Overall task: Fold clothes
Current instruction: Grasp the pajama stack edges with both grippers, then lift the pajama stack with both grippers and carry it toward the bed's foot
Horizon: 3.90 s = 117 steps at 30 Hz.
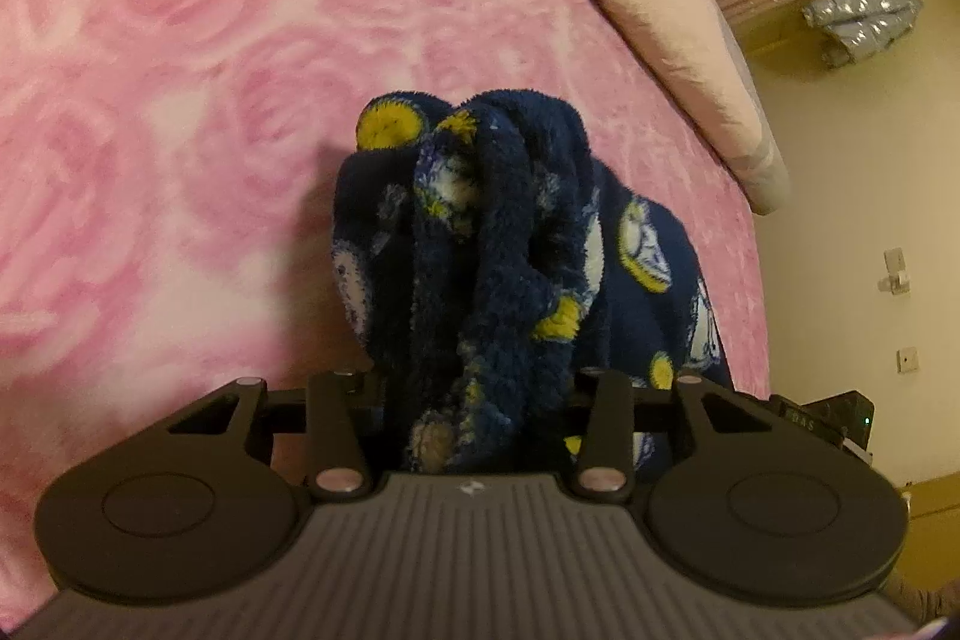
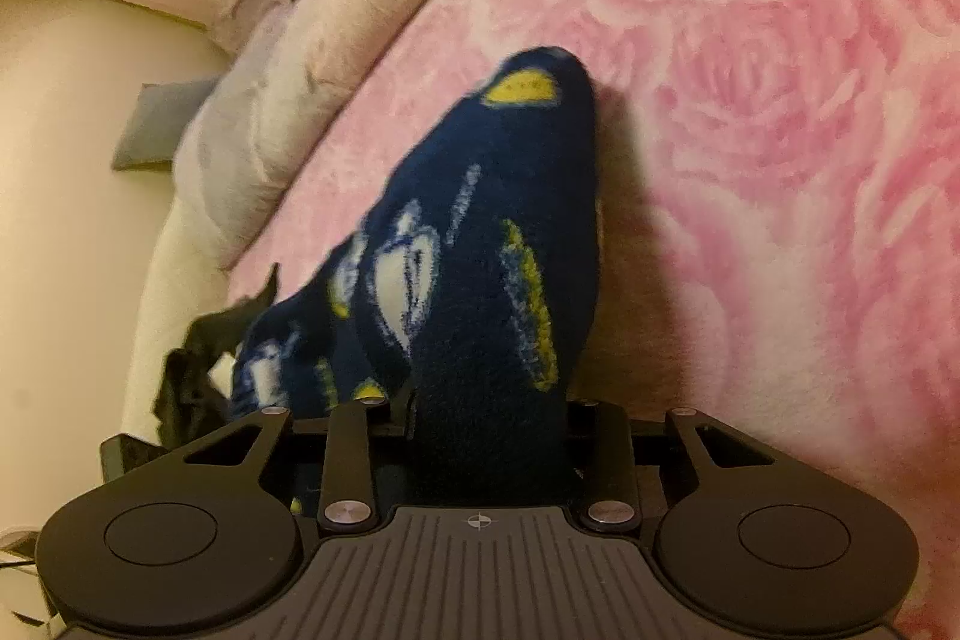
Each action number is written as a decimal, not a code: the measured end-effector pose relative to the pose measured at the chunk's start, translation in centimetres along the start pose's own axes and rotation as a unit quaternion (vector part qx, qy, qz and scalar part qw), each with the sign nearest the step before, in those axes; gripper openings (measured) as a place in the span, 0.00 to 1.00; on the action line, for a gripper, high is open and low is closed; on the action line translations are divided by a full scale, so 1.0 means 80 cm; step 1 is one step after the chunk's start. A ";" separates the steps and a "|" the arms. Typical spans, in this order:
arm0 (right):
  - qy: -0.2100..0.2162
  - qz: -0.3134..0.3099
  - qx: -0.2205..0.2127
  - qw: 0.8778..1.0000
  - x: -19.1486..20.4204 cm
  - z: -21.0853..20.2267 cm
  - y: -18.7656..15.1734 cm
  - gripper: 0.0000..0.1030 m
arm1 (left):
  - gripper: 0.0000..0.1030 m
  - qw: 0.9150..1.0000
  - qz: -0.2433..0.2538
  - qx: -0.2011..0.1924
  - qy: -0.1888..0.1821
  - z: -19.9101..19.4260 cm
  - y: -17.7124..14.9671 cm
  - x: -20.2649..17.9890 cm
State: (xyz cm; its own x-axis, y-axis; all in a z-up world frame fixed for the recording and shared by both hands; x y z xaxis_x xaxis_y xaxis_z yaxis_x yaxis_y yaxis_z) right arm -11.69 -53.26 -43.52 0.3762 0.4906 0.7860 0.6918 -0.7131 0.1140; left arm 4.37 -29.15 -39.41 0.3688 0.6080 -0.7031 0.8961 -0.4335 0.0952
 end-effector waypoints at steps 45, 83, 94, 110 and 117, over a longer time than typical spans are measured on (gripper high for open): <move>-0.224 0.225 -0.429 0.846 -0.387 -0.559 0.034 0.65 | 0.50 0.953 0.280 0.118 -0.013 0.563 0.214 -0.486; -0.459 0.036 -0.379 0.802 -0.292 -0.491 0.115 0.55 | 0.02 0.851 0.523 0.018 0.037 0.540 0.133 -0.555; -0.469 0.031 -0.327 0.820 -0.329 -0.468 0.147 0.55 | 0.02 0.848 0.525 0.028 0.075 0.575 0.142 -0.541; -0.418 0.084 -0.373 0.824 -0.355 -0.525 0.166 0.55 | 0.04 0.867 0.493 0.010 0.074 0.582 0.174 -0.550; -0.408 0.088 -0.374 0.828 -0.279 -0.503 0.062 0.55 | 0.04 0.865 0.495 -0.008 0.079 0.482 0.101 -0.510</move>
State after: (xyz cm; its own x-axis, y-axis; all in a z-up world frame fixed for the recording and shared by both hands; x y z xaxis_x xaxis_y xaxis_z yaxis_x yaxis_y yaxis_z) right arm -41.50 -87.94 -36.05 0.9334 0.3030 0.1923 0.1209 -0.7700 0.6265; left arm -12.91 -83.08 -37.12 0.9858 0.0279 -0.1655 0.1241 -0.7850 0.6069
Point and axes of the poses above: each gripper's, at about its wrist camera, not at the fingertips, and z roughly the way its jaws point, x to its left, y to its top, the point moved 2 cm from there along z, roughly the way its jaws point, and after that the axes turned 11 degrees about x, right-handed, at the moved point
